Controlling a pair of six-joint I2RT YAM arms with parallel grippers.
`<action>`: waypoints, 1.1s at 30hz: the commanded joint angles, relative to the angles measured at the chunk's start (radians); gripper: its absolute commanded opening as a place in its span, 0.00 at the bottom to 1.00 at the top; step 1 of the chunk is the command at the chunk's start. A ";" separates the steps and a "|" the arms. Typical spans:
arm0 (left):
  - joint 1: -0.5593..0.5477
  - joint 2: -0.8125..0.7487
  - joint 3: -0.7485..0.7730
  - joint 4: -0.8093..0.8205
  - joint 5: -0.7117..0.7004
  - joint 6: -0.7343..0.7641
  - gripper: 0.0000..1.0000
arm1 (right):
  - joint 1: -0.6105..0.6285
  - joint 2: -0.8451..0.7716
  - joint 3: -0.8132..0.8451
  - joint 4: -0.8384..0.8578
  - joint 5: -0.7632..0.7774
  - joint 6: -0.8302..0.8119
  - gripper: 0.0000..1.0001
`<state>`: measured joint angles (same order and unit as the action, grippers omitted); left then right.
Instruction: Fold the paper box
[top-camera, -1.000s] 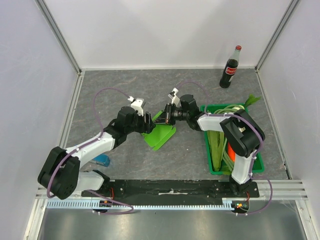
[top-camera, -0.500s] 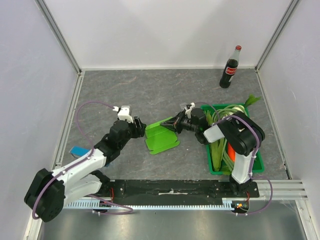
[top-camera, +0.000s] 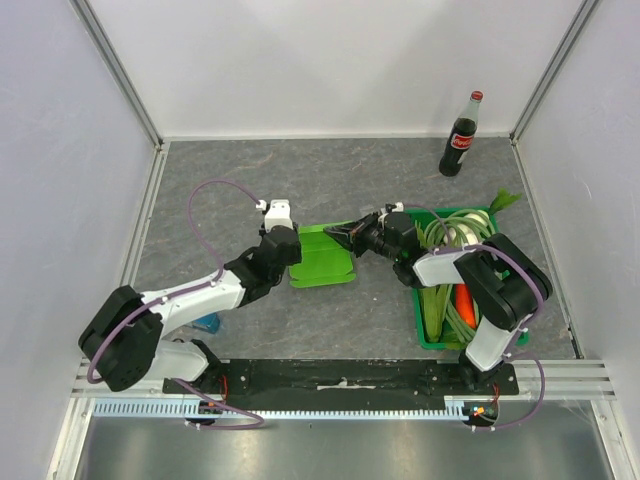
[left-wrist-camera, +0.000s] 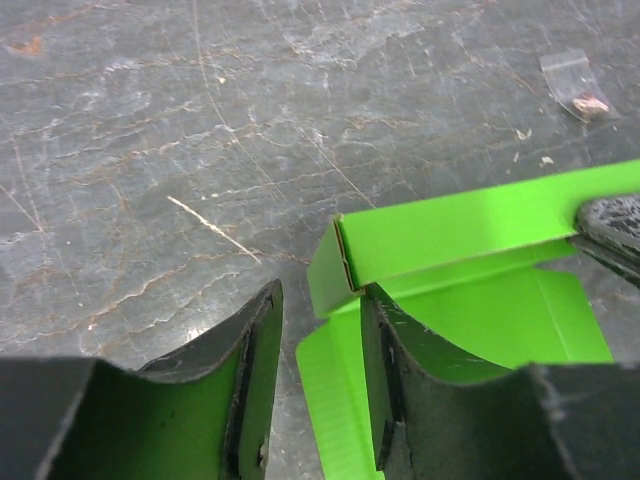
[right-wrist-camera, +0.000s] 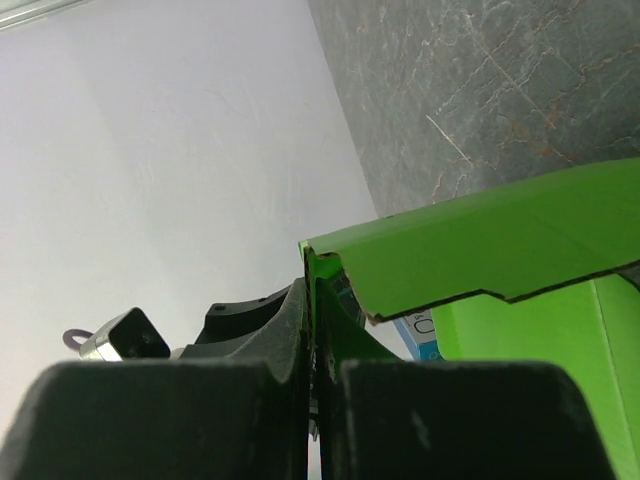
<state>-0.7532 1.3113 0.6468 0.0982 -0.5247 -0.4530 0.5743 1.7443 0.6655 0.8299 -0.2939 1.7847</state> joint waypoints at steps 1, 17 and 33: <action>-0.003 0.026 0.048 0.044 -0.132 0.032 0.42 | 0.007 -0.046 0.014 -0.043 0.050 0.044 0.00; -0.021 0.069 0.047 0.185 -0.161 0.185 0.13 | 0.033 -0.066 0.019 -0.011 0.052 0.108 0.01; -0.038 -0.050 0.004 0.040 -0.179 0.103 0.02 | 0.012 -0.451 0.242 -1.121 0.042 -1.202 0.74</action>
<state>-0.7830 1.3212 0.6655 0.1604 -0.6754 -0.2909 0.5831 1.4254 0.8150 0.1406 -0.3519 1.0412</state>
